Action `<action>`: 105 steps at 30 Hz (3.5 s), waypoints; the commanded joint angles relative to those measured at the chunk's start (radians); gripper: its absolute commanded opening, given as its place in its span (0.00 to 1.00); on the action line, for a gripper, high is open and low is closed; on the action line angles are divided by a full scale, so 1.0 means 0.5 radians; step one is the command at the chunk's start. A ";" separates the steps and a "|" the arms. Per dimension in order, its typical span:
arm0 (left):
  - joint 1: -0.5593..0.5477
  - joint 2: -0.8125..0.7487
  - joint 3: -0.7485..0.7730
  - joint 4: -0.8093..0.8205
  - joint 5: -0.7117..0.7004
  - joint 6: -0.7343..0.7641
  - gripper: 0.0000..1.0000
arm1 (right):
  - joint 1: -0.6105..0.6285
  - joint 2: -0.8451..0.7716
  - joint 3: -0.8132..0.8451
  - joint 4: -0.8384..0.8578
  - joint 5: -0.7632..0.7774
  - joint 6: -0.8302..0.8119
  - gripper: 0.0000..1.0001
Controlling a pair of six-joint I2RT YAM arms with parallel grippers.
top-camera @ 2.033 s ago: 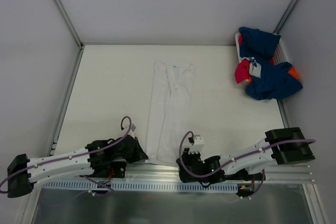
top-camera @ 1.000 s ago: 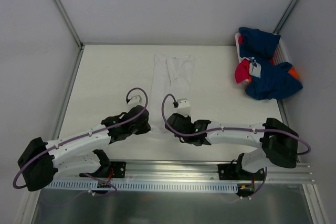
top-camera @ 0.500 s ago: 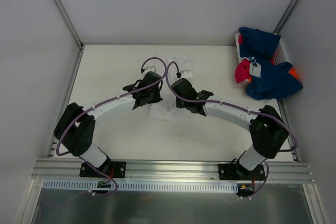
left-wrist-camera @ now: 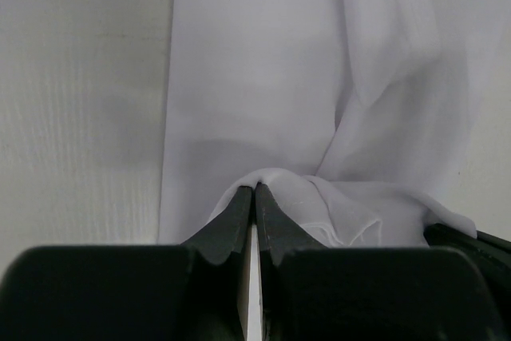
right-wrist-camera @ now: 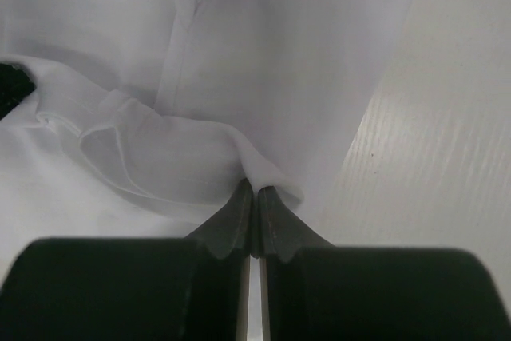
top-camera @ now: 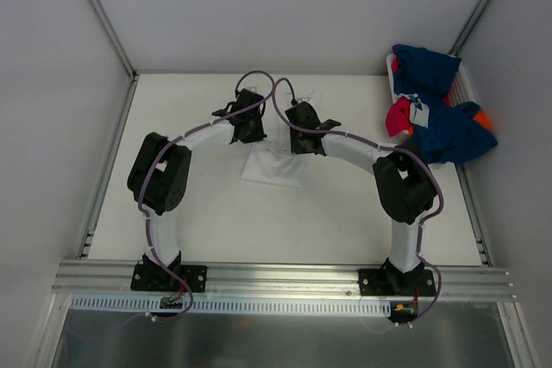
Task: Fold and stack the t-shirts
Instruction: Fold the folded rectangular tshirt in 1/3 of the way, then grab one side of the 2/3 rectangular tshirt with both arms
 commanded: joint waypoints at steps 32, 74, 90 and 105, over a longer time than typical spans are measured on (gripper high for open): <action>-0.166 -0.534 -0.327 0.059 0.171 -0.031 0.00 | 0.011 -0.621 -0.238 0.045 -0.239 -0.010 0.00; -0.270 -0.321 -1.051 0.547 0.377 -0.334 0.00 | -0.124 0.541 0.661 -0.366 -0.102 -0.124 0.00; -0.583 -0.641 -1.328 0.544 0.224 -0.562 0.00 | -0.253 0.658 1.090 -0.535 0.043 -0.246 0.00; -0.583 -1.226 -0.757 -0.029 -0.555 -0.037 0.42 | -0.253 -0.801 0.005 -0.504 0.028 -0.191 0.74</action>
